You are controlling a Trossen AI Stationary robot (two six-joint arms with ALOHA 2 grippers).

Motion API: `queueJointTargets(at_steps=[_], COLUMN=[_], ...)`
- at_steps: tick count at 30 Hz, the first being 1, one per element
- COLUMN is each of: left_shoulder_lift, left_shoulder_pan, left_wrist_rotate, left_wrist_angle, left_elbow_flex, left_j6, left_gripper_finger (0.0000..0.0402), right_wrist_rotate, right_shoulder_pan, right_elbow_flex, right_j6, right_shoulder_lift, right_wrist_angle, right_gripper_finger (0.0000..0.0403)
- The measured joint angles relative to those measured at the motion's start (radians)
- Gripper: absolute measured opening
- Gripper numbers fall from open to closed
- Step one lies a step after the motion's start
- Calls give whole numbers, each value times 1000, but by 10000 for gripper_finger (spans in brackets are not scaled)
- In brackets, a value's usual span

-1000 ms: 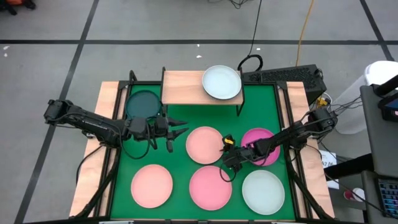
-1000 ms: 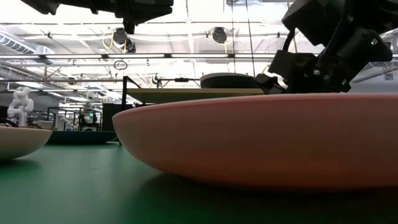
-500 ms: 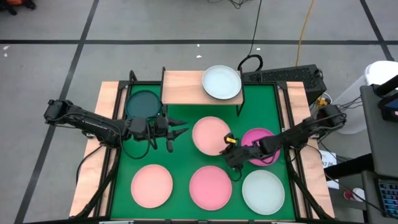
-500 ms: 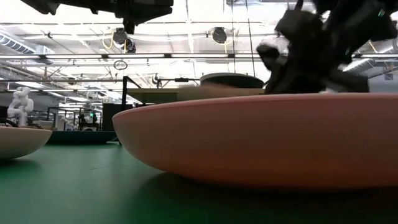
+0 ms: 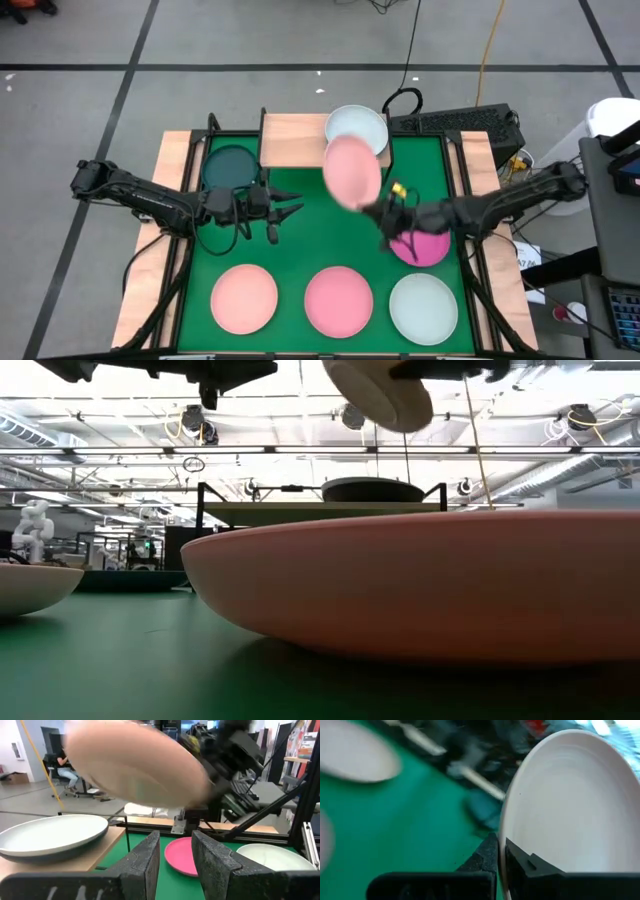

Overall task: Place and stack plates onto a shelf
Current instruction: Stack the top light orange plate on top of the white plate on the shelf

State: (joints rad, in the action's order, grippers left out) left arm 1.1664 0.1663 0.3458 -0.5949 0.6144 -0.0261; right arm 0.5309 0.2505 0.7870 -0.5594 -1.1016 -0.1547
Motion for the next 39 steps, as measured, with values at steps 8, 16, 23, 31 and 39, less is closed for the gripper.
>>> queueJointTargets(at_steps=[8,16,23,31,39], left_shoulder_lift=[0,0,0,0,0], left_shoulder_pan=[0,-1,0,0,0], left_wrist_rotate=[0,0,0,0,0], left_wrist_angle=[-8,-8,-7,-4,-1], left_elbow_flex=[0,0,0,0,0], left_j6=[0,-17,-17,-16,-15], left_gripper_finger=[120,120,120,120,120], right_wrist_rotate=[-240,-355,-404,-402,-403], right_shoulder_pan=[-358,-544,-622,-637,-627], right_elbow_flex=[195,412,420,420,420], right_j6=[2,13,21,12,-3], right_shoulder_lift=[-58,-233,-318,-317,-237], right_wrist_angle=[288,560,635,626,618], right_gripper_finger=[1,0,0,44,121])
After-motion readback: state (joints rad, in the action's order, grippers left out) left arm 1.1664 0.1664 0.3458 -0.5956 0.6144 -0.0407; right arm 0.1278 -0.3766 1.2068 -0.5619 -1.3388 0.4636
